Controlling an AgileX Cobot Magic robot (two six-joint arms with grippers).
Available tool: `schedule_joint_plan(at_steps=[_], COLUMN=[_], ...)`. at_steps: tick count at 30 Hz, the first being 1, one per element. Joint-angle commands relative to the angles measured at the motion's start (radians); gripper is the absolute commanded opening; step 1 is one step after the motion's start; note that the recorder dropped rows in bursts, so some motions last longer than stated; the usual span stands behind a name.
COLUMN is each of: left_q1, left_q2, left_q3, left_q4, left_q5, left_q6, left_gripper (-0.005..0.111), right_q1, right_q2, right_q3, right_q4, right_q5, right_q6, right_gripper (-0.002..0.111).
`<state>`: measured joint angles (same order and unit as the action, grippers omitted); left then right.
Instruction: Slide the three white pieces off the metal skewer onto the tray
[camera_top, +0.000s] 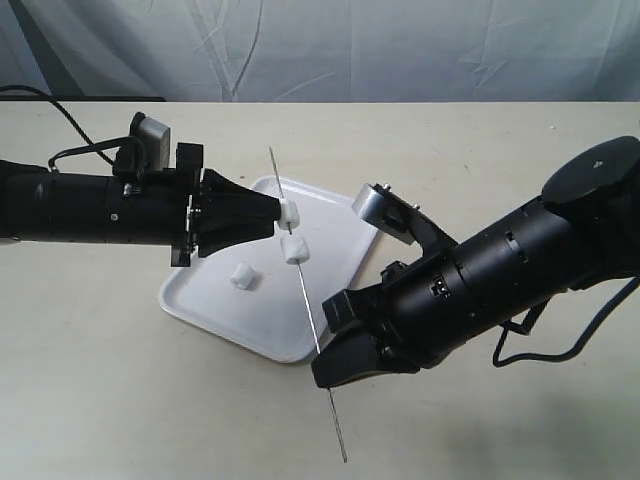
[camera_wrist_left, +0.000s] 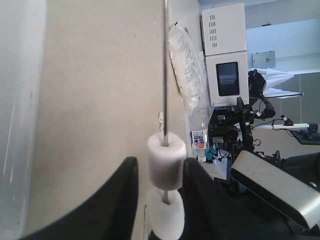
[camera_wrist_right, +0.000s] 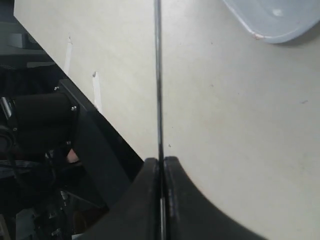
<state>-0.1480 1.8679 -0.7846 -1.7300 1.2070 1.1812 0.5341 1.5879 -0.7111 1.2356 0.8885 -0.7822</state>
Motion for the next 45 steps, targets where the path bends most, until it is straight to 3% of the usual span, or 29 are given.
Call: schedule_joint_plan(at_steps=[1, 25, 45], left_q1=[0.005, -0.013, -0.013], left_q2=[-0.008, -0.008, -0.008], left_q3=[-0.013, -0.023, -0.023], left_q4=[-0.014, -0.014, -0.014], left_q5=[0.014, 0.014, 0.014], left_q6=[0.005, 0.006, 0.008], left_gripper=[0.031, 0.031, 0.02], right_q1=[-0.003, -0.003, -0.003], right_q2=[0.002, 0.004, 0.004], right_q3=[-0.003, -0.003, -0.003], right_q4=[0.008, 0.049, 0.047], right_q5=[0.019, 0.04, 0.041], right_q6=[-0.013, -0.056, -0.064], right_gripper=[-0.001, -0.001, -0.001])
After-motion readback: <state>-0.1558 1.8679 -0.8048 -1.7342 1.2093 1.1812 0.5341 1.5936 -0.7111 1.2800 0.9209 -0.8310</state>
